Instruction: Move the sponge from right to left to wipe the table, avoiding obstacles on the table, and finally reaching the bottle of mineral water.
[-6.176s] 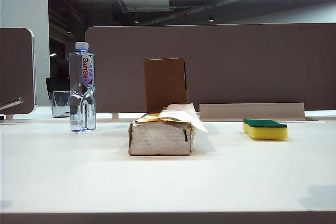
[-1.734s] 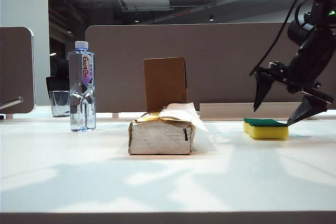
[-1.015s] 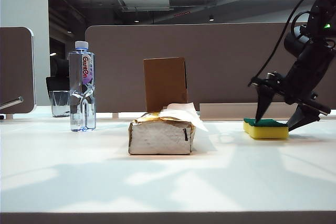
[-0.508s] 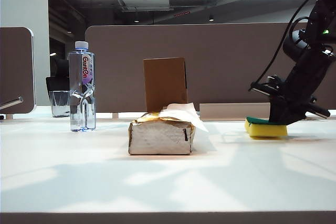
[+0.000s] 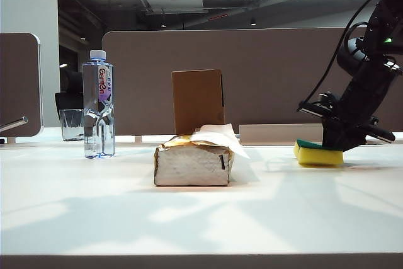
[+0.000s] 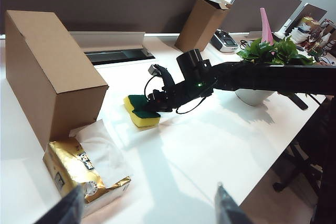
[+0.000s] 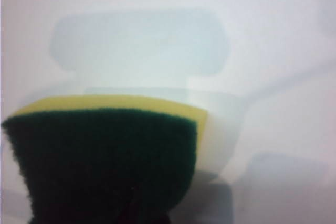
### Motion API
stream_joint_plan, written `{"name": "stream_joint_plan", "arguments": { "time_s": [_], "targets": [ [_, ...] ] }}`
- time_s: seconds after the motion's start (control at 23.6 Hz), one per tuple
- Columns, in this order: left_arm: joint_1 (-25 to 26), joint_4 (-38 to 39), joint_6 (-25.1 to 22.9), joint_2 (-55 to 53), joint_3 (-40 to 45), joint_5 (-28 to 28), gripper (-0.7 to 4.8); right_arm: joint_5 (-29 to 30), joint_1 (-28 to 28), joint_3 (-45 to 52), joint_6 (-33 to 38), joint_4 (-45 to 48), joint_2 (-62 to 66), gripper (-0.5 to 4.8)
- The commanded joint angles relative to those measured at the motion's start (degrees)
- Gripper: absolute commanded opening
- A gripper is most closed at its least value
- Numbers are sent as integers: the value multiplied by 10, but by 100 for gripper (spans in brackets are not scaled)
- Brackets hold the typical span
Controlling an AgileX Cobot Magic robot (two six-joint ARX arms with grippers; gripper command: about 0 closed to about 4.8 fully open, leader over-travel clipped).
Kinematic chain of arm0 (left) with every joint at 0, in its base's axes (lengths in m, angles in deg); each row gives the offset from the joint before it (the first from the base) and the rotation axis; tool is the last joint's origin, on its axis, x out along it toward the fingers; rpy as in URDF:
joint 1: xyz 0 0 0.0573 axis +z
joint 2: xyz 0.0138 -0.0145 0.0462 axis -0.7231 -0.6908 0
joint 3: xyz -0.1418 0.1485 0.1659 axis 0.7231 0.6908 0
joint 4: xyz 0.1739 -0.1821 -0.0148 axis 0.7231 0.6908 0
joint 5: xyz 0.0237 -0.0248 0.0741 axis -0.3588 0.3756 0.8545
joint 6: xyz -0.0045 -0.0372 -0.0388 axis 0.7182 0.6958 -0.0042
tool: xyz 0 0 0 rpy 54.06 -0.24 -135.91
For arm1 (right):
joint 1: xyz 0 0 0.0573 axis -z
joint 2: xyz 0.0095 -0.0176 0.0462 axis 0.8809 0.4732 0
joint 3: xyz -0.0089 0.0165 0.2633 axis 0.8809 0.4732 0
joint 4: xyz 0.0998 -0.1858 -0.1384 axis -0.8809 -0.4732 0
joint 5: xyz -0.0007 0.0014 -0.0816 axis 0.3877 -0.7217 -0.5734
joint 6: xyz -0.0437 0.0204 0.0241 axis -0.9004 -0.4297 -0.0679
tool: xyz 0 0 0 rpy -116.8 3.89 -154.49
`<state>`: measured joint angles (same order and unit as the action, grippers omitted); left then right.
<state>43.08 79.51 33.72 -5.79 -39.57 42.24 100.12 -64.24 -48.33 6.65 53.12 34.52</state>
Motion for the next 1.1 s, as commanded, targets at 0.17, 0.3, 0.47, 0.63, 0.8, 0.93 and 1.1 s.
{"name": "stream_joint_plan", "arguments": {
  "time_s": [0.17, 0.3, 0.47, 0.63, 0.8, 0.93, 1.1],
  "targets": [
    [0, -5, -5, 1, -3, 1, 318, -31, 1, 38, -9, -51, 10, -9],
    [0, -5, -5, 1, -3, 1, 318, -29, -3, 65, -13, -47, 5, -9],
    [0, -5, -5, 1, -3, -2, 318, -20, -10, 148, -12, 11, -42, -9],
    [0, -5, -5, 1, -3, -4, 318, -20, -9, 201, -9, 33, -84, -9],
    [0, -6, -5, 2, -3, -4, 318, -21, -9, 250, -8, 47, -119, -9],
    [0, -10, -5, 2, -4, -4, 318, -21, -9, 293, 4, 70, -146, -9],
    [0, -14, -5, 2, -5, -4, 318, -21, -9, 374, 18, 102, -194, -9]
  ]
}}
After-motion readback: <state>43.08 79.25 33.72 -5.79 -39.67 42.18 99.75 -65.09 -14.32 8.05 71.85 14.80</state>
